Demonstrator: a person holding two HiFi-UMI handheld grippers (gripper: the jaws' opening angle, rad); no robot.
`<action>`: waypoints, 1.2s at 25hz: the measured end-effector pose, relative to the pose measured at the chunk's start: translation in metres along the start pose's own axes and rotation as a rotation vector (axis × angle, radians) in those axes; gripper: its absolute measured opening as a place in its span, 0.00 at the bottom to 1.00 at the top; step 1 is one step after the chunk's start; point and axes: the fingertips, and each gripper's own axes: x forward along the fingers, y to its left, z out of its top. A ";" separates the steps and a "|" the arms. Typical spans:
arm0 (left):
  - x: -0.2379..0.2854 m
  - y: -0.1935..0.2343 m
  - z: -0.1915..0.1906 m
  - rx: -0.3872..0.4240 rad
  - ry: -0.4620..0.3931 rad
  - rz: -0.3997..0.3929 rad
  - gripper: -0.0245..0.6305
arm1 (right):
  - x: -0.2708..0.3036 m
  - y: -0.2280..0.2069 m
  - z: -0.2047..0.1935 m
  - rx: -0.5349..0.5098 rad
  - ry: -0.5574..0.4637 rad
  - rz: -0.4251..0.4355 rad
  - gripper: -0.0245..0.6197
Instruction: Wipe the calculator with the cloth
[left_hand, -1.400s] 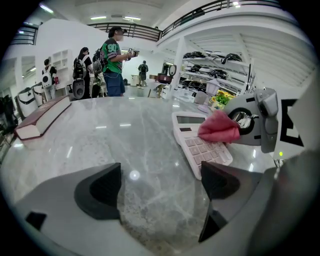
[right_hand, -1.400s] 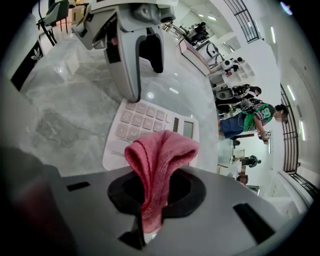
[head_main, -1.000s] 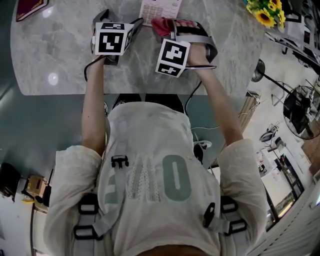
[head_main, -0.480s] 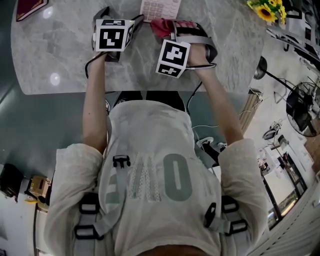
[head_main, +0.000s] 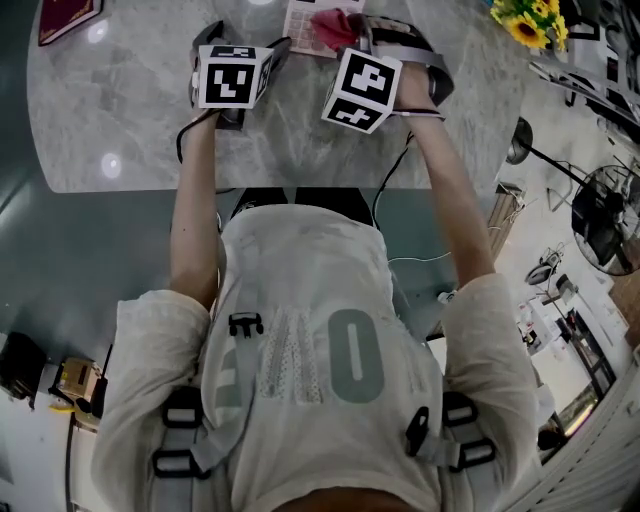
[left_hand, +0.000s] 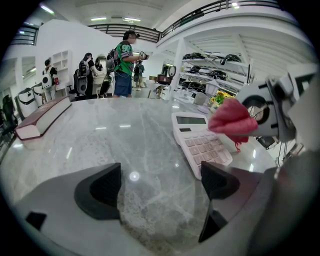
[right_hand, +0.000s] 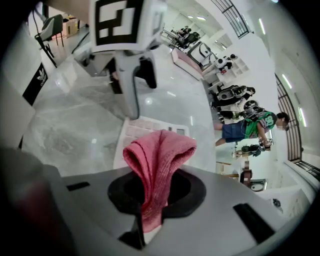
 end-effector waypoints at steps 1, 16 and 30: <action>0.000 0.000 0.000 0.000 0.000 0.001 0.79 | -0.001 -0.017 0.000 0.008 0.002 -0.025 0.12; -0.002 0.001 0.001 0.002 -0.016 -0.006 0.79 | 0.031 -0.076 0.028 -0.026 0.028 -0.067 0.12; -0.002 0.003 0.000 0.003 -0.020 -0.006 0.79 | 0.043 -0.066 0.034 -0.026 0.061 -0.060 0.12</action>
